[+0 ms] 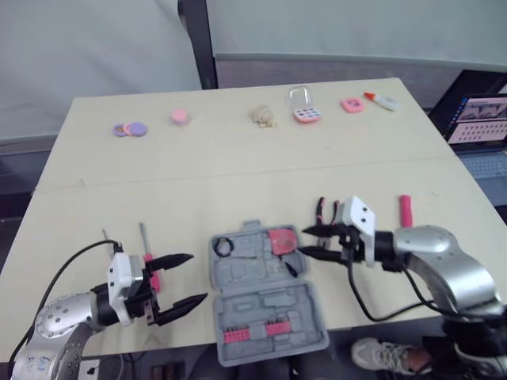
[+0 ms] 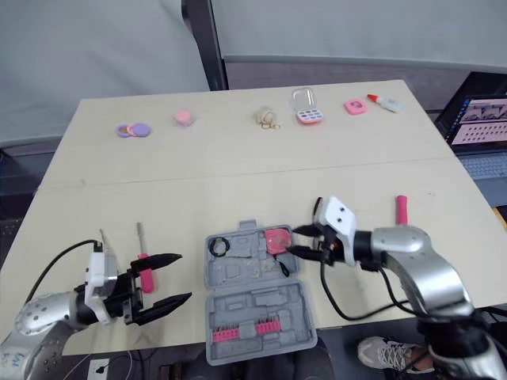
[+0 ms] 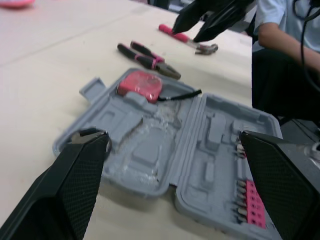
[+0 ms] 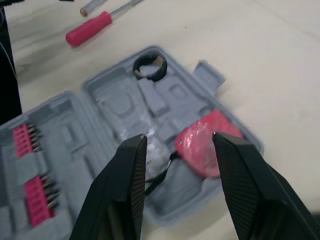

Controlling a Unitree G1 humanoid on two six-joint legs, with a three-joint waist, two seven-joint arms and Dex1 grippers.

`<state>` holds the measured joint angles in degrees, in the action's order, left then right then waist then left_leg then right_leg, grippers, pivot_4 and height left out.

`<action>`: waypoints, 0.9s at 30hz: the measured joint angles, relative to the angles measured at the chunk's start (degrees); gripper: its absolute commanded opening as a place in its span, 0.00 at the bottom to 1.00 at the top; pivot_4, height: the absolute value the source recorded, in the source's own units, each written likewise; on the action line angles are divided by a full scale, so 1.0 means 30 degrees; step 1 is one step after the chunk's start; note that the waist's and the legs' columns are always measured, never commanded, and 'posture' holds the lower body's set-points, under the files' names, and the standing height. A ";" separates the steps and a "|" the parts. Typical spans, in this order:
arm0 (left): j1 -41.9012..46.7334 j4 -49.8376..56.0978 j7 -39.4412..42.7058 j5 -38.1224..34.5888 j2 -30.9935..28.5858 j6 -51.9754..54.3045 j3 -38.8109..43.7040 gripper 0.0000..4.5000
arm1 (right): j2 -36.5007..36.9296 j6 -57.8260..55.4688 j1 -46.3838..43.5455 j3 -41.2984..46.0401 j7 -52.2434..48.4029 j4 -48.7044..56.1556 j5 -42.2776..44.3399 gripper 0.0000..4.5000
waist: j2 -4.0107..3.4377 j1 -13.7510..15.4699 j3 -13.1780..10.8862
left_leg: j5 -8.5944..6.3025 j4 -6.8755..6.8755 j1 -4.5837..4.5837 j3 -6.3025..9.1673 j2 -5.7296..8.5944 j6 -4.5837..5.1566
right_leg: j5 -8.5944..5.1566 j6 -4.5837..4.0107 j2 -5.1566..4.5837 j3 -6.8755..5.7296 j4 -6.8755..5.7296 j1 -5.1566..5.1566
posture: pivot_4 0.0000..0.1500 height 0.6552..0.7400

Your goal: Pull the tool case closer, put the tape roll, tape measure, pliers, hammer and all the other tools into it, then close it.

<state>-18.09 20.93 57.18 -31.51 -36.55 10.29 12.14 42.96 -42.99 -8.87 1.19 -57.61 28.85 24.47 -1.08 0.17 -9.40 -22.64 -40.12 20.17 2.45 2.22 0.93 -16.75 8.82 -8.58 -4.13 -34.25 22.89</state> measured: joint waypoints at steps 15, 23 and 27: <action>0.0175 0.1030 -0.1506 -0.0513 0.0022 0.1995 0.0401 1.00 | 0.1056 -0.1880 0.7301 0.4339 0.1700 0.4024 0.3468 0.49 | 0.0008 0.0457 0.0004 | 0.0002 -0.0006 -0.0028 0.0002 0.0017 0.0005 | 0.0004 0.0007 0.0008 -0.0005 0.0087 -0.0094 | 1.00 1.00; -0.1238 0.0901 -0.0884 -0.0467 0.0142 0.0487 0.1343 1.00 | 0.1353 0.0610 1.0413 0.5941 0.1470 0.3939 0.2714 0.49 | 0.0013 0.0383 0.0007 | 0.0002 0.0008 -0.0039 -0.0010 0.0004 0.0006 | 0.0003 0.0007 0.0020 -0.0009 0.0102 -0.0103 | 1.00 1.00; -0.1785 0.0509 -0.0871 -0.0237 0.0196 0.0052 0.1586 1.00 | 0.1327 0.0864 1.0498 0.5943 0.1757 0.3732 0.2708 0.49 | 0.0017 0.0431 0.0008 | 0.0003 -0.0003 -0.0053 -0.0010 0.0005 0.0007 | 0.0004 0.0007 0.0018 -0.0005 0.0107 -0.0127 | 1.00 1.00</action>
<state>-23.45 22.46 54.56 -32.22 -35.96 10.44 16.90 46.94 -40.40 22.62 19.02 -52.34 40.05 32.59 -1.03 1.47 -9.37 -22.63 -40.12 20.01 2.42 2.24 0.95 -16.74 8.84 -8.52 -4.14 -33.93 22.50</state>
